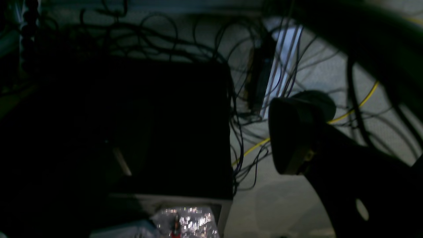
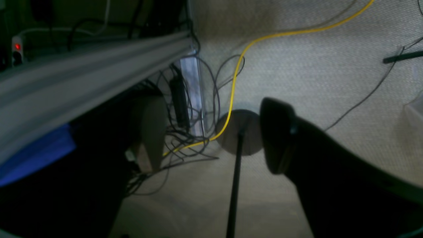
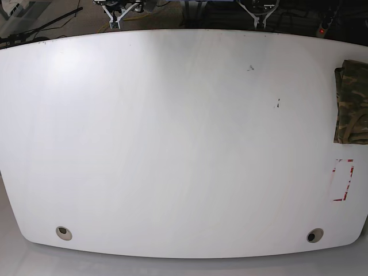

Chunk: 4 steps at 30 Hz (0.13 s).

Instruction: Fold the T-shirt properly

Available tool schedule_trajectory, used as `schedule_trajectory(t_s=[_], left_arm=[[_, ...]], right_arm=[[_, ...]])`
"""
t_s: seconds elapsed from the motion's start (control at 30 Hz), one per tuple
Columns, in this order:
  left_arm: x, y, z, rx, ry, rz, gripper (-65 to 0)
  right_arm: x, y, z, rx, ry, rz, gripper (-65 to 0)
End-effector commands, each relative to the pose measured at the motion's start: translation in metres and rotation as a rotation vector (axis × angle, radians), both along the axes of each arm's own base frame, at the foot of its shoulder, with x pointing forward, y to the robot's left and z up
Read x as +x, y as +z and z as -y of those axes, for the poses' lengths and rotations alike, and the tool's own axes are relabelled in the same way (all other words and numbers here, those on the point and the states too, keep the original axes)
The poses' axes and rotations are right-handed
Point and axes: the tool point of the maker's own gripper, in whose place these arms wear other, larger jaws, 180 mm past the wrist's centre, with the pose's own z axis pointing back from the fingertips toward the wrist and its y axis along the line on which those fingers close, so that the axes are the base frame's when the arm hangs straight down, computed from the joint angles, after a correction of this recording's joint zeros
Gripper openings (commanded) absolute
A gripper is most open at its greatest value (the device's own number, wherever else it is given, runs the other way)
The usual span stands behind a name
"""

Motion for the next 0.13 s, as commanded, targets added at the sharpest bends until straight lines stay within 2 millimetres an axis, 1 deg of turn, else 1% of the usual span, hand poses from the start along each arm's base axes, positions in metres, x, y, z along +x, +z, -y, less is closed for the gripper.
schedule_trajectory(t_s=[0.0,0.07,0.1], left_arm=[[-0.0088,0.0003,-0.0045,0.008,0.001,-0.036,-14.4],[-0.0085,0.0002,-0.0036,0.006,0.003,-0.042,-14.4],[-0.0082,0.0002,-0.0036,0.006,0.003,-0.041,-14.4]], right_arm=[[-0.0011,0.0004,0.0107,-0.024,0.009,-0.002,-23.3],[-0.0019,0.0,0.01,-0.029,0.016,-0.005,-23.3],[-0.0026,-0.0009,0.0023,-0.02,0.019,-0.006,-23.1]])
